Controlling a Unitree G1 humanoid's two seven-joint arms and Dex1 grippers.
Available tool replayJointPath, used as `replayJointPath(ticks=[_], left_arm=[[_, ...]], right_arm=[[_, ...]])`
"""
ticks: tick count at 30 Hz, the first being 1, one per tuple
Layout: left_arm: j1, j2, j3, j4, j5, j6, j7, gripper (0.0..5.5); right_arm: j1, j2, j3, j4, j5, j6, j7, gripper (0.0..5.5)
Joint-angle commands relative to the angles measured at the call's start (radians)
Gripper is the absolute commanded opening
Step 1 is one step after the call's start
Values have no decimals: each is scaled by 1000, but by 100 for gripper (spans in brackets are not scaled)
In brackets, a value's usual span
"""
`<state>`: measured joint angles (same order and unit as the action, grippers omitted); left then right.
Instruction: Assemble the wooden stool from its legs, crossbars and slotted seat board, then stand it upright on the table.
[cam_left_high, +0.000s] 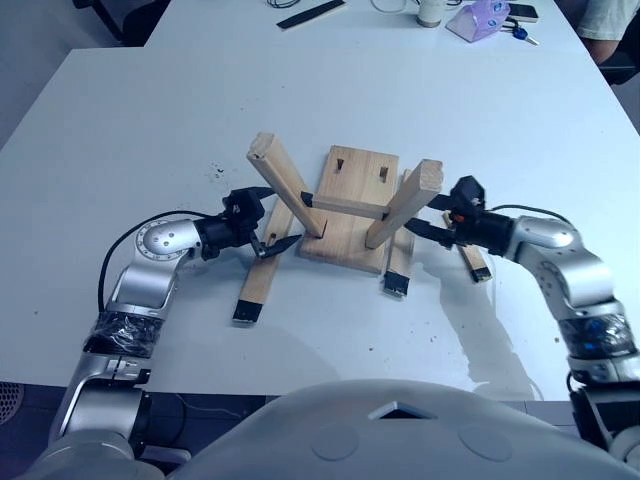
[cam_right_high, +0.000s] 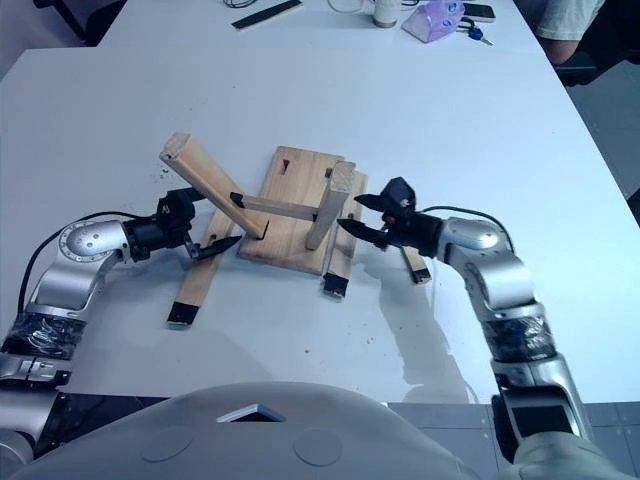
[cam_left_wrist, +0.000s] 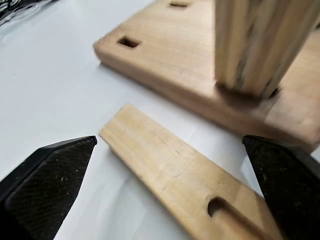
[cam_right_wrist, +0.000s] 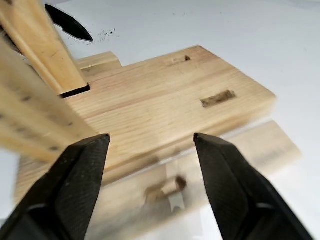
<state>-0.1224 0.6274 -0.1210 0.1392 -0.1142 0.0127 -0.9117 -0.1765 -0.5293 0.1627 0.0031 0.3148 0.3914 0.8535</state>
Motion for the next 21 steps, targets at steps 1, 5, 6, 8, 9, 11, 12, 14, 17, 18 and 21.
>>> replayJointPath(ticks=[1, 5, 6, 8, 9, 11, 12, 14, 17, 18, 21], left_arm=[[-42, -8, -14, 72, 70, -14, 55, 540], [-50, -16, -31, 123, 124, -38, 99, 540], [-50, -15, -34, 135, 133, -47, 105, 540], [-49, -14, -35, 145, 139, -58, 109, 540], [-50, -13, -35, 149, 139, -62, 110, 540], [-51, -9, -33, 157, 137, -67, 113, 540], [-52, -8, -33, 162, 136, -70, 114, 540], [-51, -5, -31, 174, 136, -78, 118, 540], [-44, -3, -29, 188, 141, -91, 129, 540], [-43, -2, -29, 193, 141, -95, 132, 540], [-40, 0, -26, 200, 138, -101, 136, 540]], right_arm=[[-34, 9, 44, 161, -67, -73, 44, 309], [-23, -15, 93, 306, -159, -175, 71, 309], [-10, -33, 101, 330, -185, -207, 74, 309], [29, -75, 96, 342, -207, -250, 82, 309], [48, -94, 91, 339, -209, -265, 86, 309], [103, -148, 66, 314, -199, -285, 100, 309], [124, -168, 57, 304, -198, -295, 103, 309], [162, -204, 29, 277, -185, -300, 111, 309], [198, -237, -5, 237, -164, -298, 112, 309], [207, -243, -15, 214, -155, -290, 111, 309], [217, -245, -46, 127, -123, -255, 103, 309]])
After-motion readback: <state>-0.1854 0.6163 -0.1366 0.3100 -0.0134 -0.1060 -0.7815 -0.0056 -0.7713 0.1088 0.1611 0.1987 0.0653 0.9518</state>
